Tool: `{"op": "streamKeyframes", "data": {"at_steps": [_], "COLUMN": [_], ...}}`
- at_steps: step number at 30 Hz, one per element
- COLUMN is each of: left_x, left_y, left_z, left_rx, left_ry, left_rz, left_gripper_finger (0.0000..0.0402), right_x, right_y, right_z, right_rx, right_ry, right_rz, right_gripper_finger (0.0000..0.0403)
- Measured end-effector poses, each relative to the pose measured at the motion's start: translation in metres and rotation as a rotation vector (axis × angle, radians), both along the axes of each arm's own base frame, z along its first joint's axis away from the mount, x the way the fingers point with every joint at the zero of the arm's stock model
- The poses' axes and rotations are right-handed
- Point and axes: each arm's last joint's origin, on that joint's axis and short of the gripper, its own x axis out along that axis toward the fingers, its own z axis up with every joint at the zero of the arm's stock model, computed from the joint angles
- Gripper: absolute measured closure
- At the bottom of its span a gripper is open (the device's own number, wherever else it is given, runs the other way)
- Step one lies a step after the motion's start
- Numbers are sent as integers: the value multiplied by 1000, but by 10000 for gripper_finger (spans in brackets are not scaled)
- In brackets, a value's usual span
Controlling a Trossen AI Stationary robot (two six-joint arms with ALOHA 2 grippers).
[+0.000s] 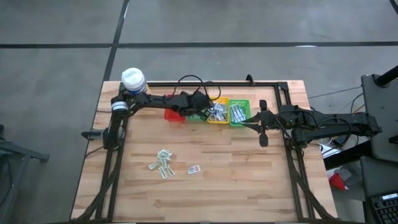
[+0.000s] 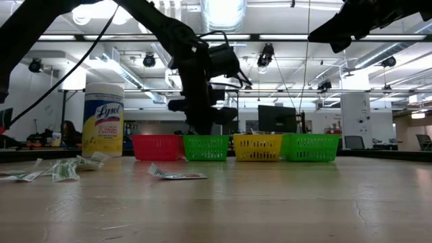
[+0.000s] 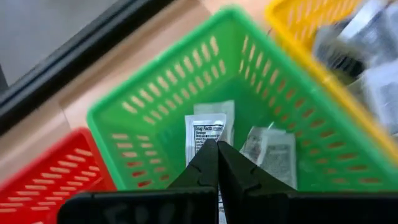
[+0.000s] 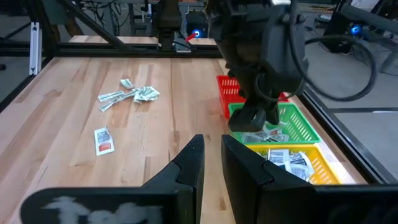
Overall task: Pick & Place First Aid Supplies
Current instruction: Put the orange ointment pack into the left green bin
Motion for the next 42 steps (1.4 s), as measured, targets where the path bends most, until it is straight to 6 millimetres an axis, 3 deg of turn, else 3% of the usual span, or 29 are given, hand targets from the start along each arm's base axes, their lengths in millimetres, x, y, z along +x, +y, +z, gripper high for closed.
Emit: {"op": "streamKeyframes", "data": {"at_steps": [8,19,22,29,35,42], "left_x": [-4,-2,-1,-1,-8,-28], "left_y": [-2,-2,-2,-2,-7,-32], "left_z": [-14,-14,-13,-10,14,68], "left_rx": [-28,-19,-16,-13,-15,3], "left_ry": [-4,-44,-52,-60,-59,-83], "left_rz": [2,1,1,-1,-88,-240], "left_gripper_finger": [401,397,374,275,231,227], "right_x": [0,0,0,0,0,0], "right_y": [0,0,0,0,0,0], "right_z": [0,0,0,0,0,0], "right_rx": [-1,0,-1,1,0,1], "right_ry": [0,0,0,0,0,0], "right_rz": [0,0,0,0,0,0], "right_gripper_finger": [351,351,351,351,351,351]}}
